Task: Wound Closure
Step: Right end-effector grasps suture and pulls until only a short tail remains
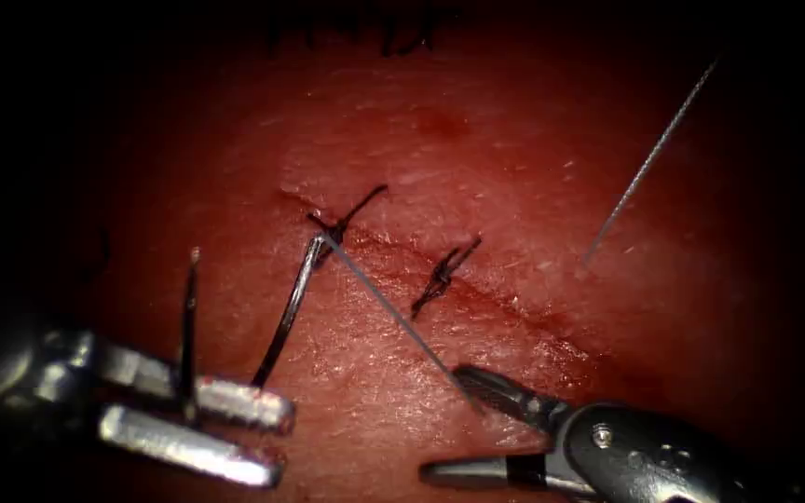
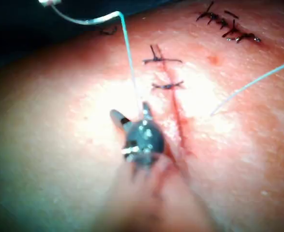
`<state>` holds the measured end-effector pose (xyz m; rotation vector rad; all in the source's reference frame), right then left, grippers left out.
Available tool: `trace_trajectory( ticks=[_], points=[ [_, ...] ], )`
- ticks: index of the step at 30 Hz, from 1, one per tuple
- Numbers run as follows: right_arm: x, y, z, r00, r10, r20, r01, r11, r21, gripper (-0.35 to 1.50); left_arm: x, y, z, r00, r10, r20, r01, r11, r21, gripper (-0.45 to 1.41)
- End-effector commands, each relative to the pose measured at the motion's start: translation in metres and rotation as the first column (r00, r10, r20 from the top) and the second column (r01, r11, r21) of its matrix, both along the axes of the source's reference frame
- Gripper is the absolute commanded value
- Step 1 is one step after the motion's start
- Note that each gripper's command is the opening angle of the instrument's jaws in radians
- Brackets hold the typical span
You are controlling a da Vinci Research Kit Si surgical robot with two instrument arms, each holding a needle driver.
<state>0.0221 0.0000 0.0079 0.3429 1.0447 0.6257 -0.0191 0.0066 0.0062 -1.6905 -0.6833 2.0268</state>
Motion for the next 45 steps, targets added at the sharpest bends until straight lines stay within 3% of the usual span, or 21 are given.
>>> trace_trajectory(
  ticks=[1,8,9,11,13,15,16,17,22,31,33,35,39,45],
  points=[
    [0.0003,-0.0007,0.0014,1.0,-0.005,0.01,0.005,1.0,0.009,0.54,-0.0007,0.0,0.0006,1.0,0.0,0.0,0.0,1.0,-0.001,-0.45],
    [-0.0005,-0.001,0.0037,0.999,-0.006,0.039,0.004,0.999,0.043,0.39,-0.0008,0.0,0.0012,1.0,-0.001,-0.001,0.001,1.0,-0.005,-0.45],
    [-0.0008,-0.0011,0.0041,0.999,-0.003,0.049,0.001,0.999,0.043,0.24,-0.001,-0.0002,0.0015,1.0,-0.003,-0.003,0.003,1.0,-0.009,-0.45],
    [-0.0011,-0.0011,0.0044,0.998,-0.001,0.058,-0.002,0.999,0.046,0.19,-0.0012,-0.0002,0.0019,1.0,-0.004,-0.004,0.004,1.0,-0.012,-0.45],
    [-0.0017,-0.0012,0.0046,0.998,0.003,0.062,-0.006,0.999,0.053,-0.08,-0.0012,-0.0002,0.0026,1.0,-0.004,-0.006,0.004,1.0,-0.016,-0.45],
    [-0.0018,-0.0012,0.0045,0.998,0.004,0.063,-0.007,0.999,0.053,-0.13,-0.0012,-0.0002,0.0028,1.0,-0.004,-0.006,0.004,1.0,-0.017,-0.45],
    [-0.0018,-0.0012,0.0045,0.998,0.006,0.065,-0.009,0.999,0.052,-0.3,-0.0012,-0.0001,0.0029,1.0,-0.004,-0.006,0.004,1.0,-0.018,-0.45],
    [-0.0019,-0.0013,0.0044,0.998,0.01,0.064,-0.014,0.998,0.062,-0.35,-0.0012,-0.0001,0.003,1.0,-0.004,-0.006,0.004,1.0,-0.018,-0.45],
    [-0.0019,-0.0018,0.0037,0.996,0.023,0.086,-0.032,0.994,0.108,-0.35,-0.001,0.0,0.0036,1.0,-0.003,-0.007,0.003,1.0,-0.022,-0.45],
    [-0.0007,-0.0034,-0.0026,0.998,0.005,0.07,-0.016,0.987,0.159,-0.35,-0.0005,0.0008,0.0059,0.998,-0.039,-0.045,0.037,0.999,-0.04,-0.45],
    [0.0003,-0.0046,-0.0058,0.999,-0.01,0.053,0.001,0.985,0.174,-0.35,0.0,0.0009,0.0071,0.996,-0.057,-0.066,0.054,0.997,-0.05,-0.45],
    [0.0007,-0.0049,-0.0067,0.999,-0.013,0.049,0.004,0.984,0.178,-0.35,0.0002,0.0009,0.0075,0.995,-0.058,-0.077,0.054,0.997,-0.054,-0.45],
    [0.0026,-0.0061,-0.0118,1.0,-0.007,0.014,0.004,0.98,0.199,-0.35,0.0013,0.0006,0.0092,0.99,-0.057,-0.13,0.048,0.996,-0.069,-0.45],
    [0.0045,-0.0071,-0.0149,1.0,-0.026,-0.015,0.028,0.989,0.146,-0.35,0.0026,0.0008,0.0093,0.987,-0.068,-0.149,0.058,0.996,-0.068,-0.45]
  ],
)
